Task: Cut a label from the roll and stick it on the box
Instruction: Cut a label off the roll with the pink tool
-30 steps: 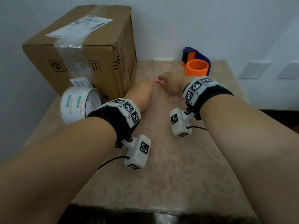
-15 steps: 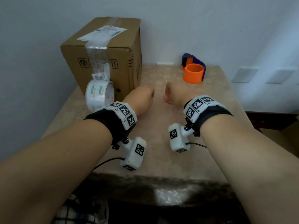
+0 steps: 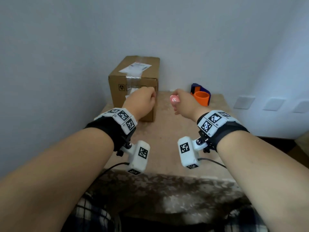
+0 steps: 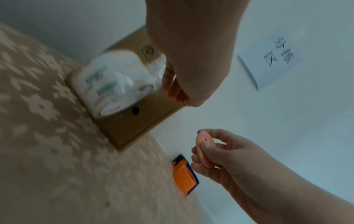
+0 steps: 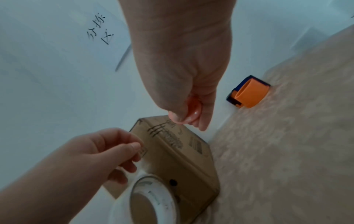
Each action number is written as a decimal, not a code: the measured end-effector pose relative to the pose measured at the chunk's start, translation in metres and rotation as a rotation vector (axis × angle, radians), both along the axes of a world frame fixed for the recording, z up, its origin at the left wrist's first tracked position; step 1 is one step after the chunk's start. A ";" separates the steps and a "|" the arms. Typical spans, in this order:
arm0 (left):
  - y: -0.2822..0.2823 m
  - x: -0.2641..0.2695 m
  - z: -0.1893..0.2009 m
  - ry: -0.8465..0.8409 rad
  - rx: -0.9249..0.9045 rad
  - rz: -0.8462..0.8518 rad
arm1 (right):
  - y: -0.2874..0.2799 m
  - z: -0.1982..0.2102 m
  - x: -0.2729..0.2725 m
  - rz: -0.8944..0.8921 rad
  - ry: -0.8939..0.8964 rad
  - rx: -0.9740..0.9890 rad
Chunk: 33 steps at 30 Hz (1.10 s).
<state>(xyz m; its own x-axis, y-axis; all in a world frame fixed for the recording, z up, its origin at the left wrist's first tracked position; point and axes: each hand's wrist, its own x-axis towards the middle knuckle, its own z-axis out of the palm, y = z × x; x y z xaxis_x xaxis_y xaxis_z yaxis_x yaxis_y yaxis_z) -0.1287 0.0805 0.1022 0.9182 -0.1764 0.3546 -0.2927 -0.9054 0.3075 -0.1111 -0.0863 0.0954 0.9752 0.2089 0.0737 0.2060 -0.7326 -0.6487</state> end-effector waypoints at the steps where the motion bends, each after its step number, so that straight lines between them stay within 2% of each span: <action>1: 0.005 -0.002 0.002 -0.028 -0.018 0.007 | 0.003 0.001 -0.003 0.014 -0.030 0.024; 6: 0.055 -0.005 -0.006 -0.192 -0.154 0.098 | 0.033 0.000 -0.023 0.059 -0.156 0.234; 8: 0.073 -0.002 -0.018 -0.169 -0.196 0.194 | 0.041 -0.005 -0.021 0.029 -0.178 0.318; 11: 0.089 0.006 -0.037 -0.119 -0.297 0.291 | 0.051 -0.015 -0.009 -0.021 -0.226 0.326; 18: 0.082 0.020 -0.057 0.022 -0.828 0.154 | 0.059 -0.039 0.021 0.020 -0.181 0.443; 21: 0.076 0.022 -0.062 0.041 -0.805 0.164 | 0.053 -0.036 0.021 0.017 -0.160 0.490; 26: 0.051 0.021 -0.048 0.059 -0.903 0.116 | 0.025 -0.030 0.017 -0.041 -0.151 0.593; 30: 0.039 0.018 -0.046 0.075 -0.867 0.106 | 0.004 -0.028 0.013 -0.087 -0.177 0.592; 33: 0.038 0.022 -0.047 0.024 -0.755 0.161 | -0.005 -0.020 0.010 -0.113 -0.250 0.569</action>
